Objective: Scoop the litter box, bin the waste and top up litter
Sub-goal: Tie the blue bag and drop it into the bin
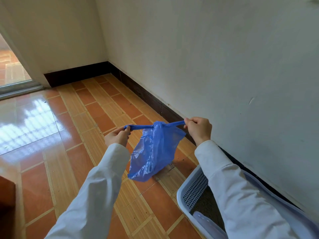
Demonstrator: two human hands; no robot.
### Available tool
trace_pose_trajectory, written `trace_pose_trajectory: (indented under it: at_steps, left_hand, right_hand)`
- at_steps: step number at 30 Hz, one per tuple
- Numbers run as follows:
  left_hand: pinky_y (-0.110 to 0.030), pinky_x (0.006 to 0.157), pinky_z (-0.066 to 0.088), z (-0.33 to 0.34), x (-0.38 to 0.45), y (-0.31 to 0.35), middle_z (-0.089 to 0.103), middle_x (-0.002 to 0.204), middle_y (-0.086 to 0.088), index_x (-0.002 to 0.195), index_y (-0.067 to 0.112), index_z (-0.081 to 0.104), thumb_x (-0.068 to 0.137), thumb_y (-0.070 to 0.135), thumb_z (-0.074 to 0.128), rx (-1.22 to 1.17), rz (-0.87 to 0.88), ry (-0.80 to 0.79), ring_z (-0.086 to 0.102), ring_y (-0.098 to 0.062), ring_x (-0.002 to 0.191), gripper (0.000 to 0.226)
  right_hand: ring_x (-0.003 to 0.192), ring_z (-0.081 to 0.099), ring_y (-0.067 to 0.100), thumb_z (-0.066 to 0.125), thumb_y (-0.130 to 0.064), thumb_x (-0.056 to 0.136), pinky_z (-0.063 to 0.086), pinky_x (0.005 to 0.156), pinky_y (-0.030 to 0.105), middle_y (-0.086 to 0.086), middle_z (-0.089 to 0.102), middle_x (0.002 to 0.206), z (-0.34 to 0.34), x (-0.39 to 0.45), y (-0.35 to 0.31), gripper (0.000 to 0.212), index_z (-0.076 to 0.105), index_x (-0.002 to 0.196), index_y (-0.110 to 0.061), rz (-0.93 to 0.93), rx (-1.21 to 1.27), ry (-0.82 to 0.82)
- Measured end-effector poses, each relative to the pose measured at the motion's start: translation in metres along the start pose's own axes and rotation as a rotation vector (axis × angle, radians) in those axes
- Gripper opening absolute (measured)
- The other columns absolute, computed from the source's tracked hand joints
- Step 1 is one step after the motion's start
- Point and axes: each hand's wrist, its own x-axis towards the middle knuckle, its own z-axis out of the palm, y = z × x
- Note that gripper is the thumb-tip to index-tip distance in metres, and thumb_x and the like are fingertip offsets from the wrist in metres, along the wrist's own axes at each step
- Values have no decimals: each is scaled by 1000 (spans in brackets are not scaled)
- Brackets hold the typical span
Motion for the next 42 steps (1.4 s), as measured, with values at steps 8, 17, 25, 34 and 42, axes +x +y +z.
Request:
trace_pose_trajectory:
  at_steps: [8, 17, 25, 34, 42]
  left_hand:
    - [-25, 66, 51, -47, 29, -62, 59, 54, -2, 87, 13, 73, 80, 21, 71, 35, -258, 286, 52, -14, 52, 11]
    - [-27, 69, 49, -52, 27, -72, 58, 60, -2, 86, 20, 69, 80, 20, 70, -29, -260, 365, 56, -14, 56, 6]
    - [-32, 85, 51, -36, 26, -32, 63, 72, -1, 78, 19, 70, 91, 7, 54, 23, 131, -12, 61, -15, 69, 25]
    - [-16, 75, 50, 3, -24, 26, 68, 98, -2, 97, 21, 72, 89, -4, 51, 220, 461, -508, 62, -7, 87, 34]
    - [-26, 78, 56, 13, -45, 42, 71, 106, -8, 107, 14, 70, 86, -11, 46, 139, 344, -734, 68, -18, 88, 40]
  right_hand:
    - [62, 52, 14, 59, -21, 89, 28, 46, 21, 11, 71, 96, -18, -2, 72, 26, 72, 101, -2, 434, -54, 42]
    - [60, 51, 17, 54, -13, 90, 27, 46, 19, 8, 59, 76, -16, -4, 86, 19, 66, 78, -5, 463, -62, 153]
    - [69, 59, 26, 58, -26, 92, 44, 62, 28, 10, 64, 69, -19, 9, 73, 31, 69, 75, -2, 169, -51, 143]
    - [65, 61, 7, 61, -12, 91, 50, 71, 20, 1, 66, 69, 7, 6, -8, 11, 67, 84, -7, -127, 373, -358]
    - [97, 59, 11, 57, 0, 86, 50, 89, 24, 4, 64, 104, 20, -15, -44, 28, 63, 110, -13, -363, 160, -644]
